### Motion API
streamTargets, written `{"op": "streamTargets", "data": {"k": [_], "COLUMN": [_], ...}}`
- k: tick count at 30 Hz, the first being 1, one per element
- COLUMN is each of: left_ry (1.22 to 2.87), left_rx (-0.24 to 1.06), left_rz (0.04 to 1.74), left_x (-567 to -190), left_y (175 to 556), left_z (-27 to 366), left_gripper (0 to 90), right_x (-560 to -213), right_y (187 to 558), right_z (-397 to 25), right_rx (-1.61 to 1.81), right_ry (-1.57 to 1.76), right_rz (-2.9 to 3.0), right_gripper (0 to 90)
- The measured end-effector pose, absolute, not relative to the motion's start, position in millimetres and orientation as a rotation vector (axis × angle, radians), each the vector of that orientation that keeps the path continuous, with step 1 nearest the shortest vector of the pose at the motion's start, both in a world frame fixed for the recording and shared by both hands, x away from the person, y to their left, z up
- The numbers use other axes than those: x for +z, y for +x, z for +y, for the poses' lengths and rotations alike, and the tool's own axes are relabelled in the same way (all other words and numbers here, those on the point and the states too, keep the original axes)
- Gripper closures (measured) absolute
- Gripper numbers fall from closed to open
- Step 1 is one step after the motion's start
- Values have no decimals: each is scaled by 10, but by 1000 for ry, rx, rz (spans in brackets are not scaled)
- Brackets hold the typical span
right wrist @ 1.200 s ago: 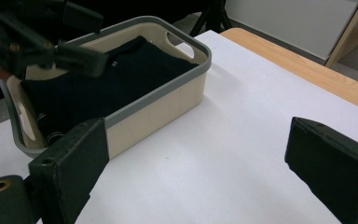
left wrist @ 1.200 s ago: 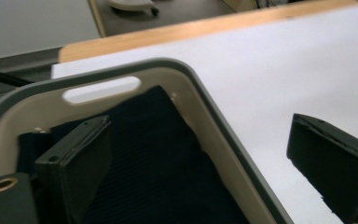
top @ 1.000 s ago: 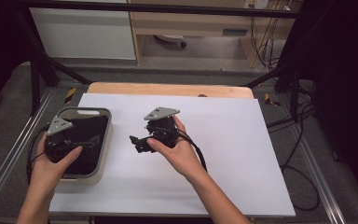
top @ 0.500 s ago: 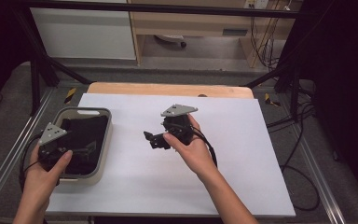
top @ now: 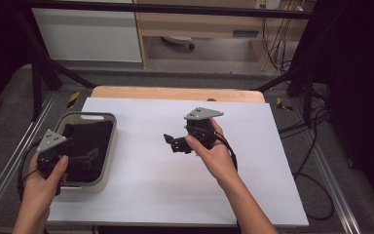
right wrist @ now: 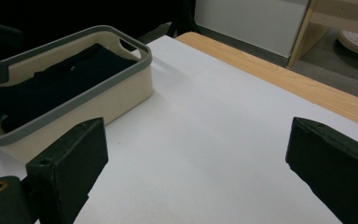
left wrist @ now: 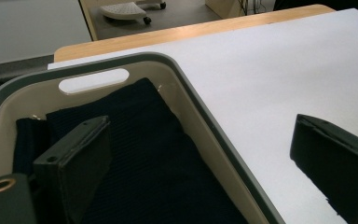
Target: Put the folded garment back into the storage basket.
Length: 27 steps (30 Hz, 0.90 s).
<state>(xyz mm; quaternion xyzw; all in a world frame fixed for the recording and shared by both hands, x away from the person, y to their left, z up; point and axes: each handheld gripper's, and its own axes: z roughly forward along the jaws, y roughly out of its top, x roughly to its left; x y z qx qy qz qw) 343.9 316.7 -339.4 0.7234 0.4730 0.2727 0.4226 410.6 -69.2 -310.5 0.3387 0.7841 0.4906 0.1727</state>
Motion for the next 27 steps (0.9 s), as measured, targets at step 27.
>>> {"op": "streamTargets", "data": {"k": [27], "left_ry": [1841], "left_rx": [662], "left_rz": [1193], "left_x": [-3515], "left_y": [3456], "left_z": [3111], "left_gripper": [50], "right_x": [-3049], "right_y": [4051], "right_z": [-1621], "right_rx": [1439], "right_ry": [1111], "right_rz": [2033], "right_gripper": [49]}}
